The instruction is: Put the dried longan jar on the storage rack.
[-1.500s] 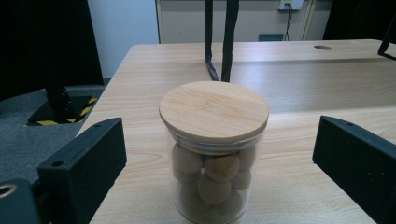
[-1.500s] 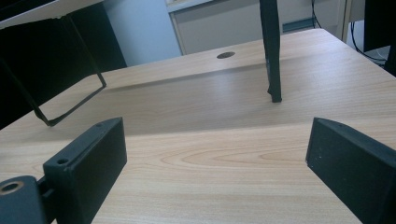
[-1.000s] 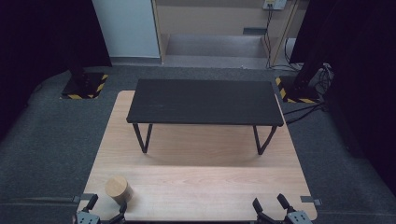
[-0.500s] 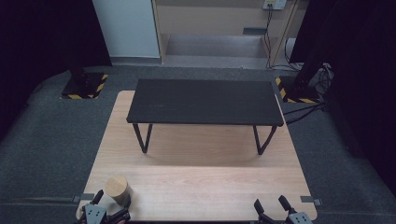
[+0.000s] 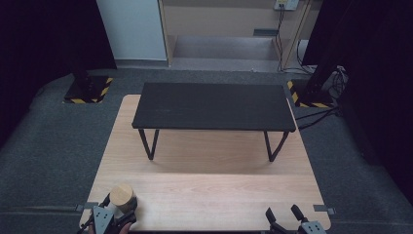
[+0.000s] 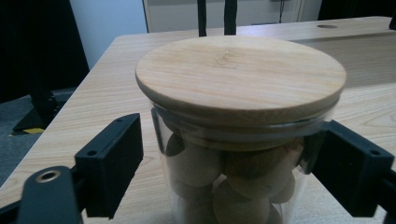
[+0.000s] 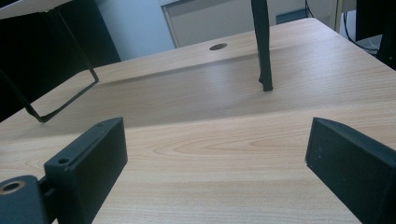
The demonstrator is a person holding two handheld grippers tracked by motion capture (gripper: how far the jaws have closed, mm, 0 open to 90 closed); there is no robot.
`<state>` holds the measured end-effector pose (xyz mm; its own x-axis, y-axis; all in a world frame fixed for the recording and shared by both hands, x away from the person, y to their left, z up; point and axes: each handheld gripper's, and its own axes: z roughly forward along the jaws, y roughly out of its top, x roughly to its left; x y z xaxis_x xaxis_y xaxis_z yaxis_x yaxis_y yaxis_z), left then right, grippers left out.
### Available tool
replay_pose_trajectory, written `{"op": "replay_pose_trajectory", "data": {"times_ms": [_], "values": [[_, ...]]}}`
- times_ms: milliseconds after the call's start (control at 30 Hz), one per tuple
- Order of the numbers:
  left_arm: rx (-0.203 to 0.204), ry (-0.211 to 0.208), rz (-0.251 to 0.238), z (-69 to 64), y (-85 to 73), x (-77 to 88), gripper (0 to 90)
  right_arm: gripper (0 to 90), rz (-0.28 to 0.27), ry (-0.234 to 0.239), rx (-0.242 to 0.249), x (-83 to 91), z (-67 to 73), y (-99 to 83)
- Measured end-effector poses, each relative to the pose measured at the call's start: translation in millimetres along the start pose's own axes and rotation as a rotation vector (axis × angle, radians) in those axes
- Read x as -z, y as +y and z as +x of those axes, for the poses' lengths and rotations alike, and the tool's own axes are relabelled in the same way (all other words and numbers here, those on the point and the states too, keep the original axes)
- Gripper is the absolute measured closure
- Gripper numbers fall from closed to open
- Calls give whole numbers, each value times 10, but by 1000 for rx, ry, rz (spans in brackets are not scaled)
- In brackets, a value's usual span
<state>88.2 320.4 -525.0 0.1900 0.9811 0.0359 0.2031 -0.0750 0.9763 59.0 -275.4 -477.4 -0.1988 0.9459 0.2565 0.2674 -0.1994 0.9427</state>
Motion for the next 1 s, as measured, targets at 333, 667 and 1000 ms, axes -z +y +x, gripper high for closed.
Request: {"op": "replay_pose_trajectory", "data": {"times_ms": [333,667,1000], "values": [[10,-47,18,58,174,77,243,60,-8,6,9,-10,20,25],[-5,-85,-3,77,625,191,243,60,-19,22,19,-3,65,58],[16,-126,-32,91,1040,191,244,62,-22,22,18,21,76,41]]}}
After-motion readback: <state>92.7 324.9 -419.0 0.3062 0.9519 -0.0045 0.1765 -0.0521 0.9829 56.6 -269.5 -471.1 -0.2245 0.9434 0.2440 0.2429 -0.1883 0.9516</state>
